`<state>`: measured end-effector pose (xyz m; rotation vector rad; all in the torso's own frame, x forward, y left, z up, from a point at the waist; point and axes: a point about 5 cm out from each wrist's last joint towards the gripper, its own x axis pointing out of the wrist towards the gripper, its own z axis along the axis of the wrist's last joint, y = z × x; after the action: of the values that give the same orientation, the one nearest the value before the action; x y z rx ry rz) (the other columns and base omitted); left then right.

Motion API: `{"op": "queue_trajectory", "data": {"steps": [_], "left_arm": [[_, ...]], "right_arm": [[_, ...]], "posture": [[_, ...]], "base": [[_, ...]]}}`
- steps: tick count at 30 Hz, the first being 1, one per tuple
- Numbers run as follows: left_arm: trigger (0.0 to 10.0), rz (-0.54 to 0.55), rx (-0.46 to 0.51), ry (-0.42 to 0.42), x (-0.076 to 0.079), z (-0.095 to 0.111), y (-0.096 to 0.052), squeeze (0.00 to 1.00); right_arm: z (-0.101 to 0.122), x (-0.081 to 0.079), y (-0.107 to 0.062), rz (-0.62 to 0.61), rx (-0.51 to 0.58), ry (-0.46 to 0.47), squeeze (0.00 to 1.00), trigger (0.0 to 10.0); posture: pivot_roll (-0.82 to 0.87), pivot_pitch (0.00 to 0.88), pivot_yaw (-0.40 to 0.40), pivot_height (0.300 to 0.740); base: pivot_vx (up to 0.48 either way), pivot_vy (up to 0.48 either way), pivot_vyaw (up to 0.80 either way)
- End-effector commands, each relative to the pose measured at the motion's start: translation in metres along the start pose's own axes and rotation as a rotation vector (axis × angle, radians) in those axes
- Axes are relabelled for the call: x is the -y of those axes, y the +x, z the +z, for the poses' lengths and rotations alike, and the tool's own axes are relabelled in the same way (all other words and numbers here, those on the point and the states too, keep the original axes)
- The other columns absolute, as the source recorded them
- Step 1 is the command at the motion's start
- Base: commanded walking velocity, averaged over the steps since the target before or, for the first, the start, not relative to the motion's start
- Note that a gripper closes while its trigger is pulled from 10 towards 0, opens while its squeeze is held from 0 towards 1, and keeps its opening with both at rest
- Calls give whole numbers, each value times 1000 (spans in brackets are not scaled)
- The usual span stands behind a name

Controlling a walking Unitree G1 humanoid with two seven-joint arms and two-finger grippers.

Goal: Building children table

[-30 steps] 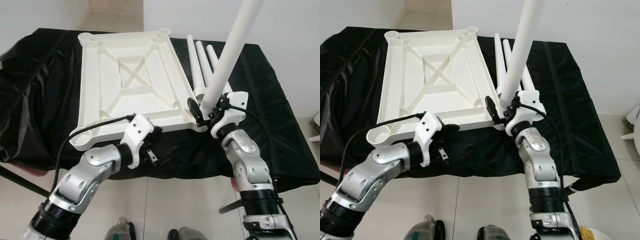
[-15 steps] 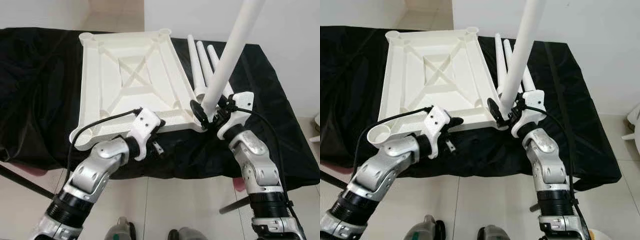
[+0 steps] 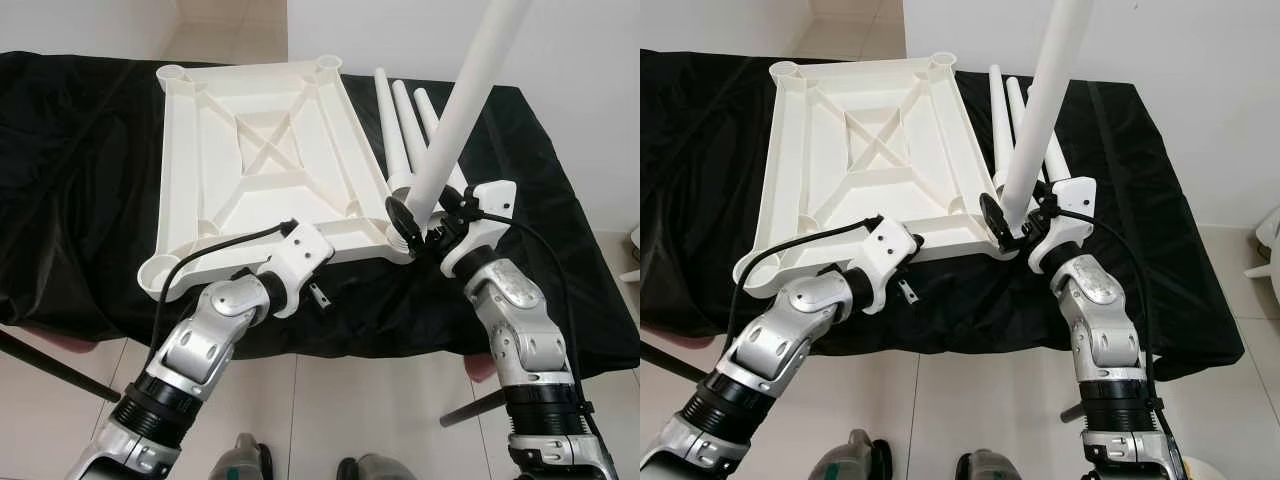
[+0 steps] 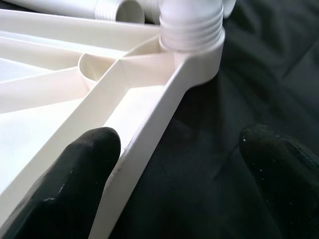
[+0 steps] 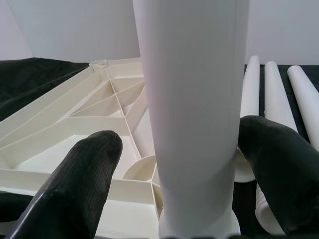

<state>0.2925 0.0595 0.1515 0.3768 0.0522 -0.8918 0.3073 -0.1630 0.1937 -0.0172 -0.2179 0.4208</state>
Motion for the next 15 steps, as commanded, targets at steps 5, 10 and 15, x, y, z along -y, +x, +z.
{"op": "queue_trajectory", "data": {"steps": [5,10,15], "left_arm": [[10000,292,-37,49,-14,-6,3,0],[10000,338,-104,46,-19,-14,4,0],[10000,397,-161,54,-26,-24,5,0]], "right_arm": [[3,2,-2,-10,6,6,0,10000],[4,2,-2,-11,7,7,0,10000],[5,2,-2,-11,6,6,0,10000]], "posture": [[-52,109,30,740],[-57,107,32,740],[-59,108,32,740]], "base": [[0,0,0],[0,0,0],[0,0,0]]}}
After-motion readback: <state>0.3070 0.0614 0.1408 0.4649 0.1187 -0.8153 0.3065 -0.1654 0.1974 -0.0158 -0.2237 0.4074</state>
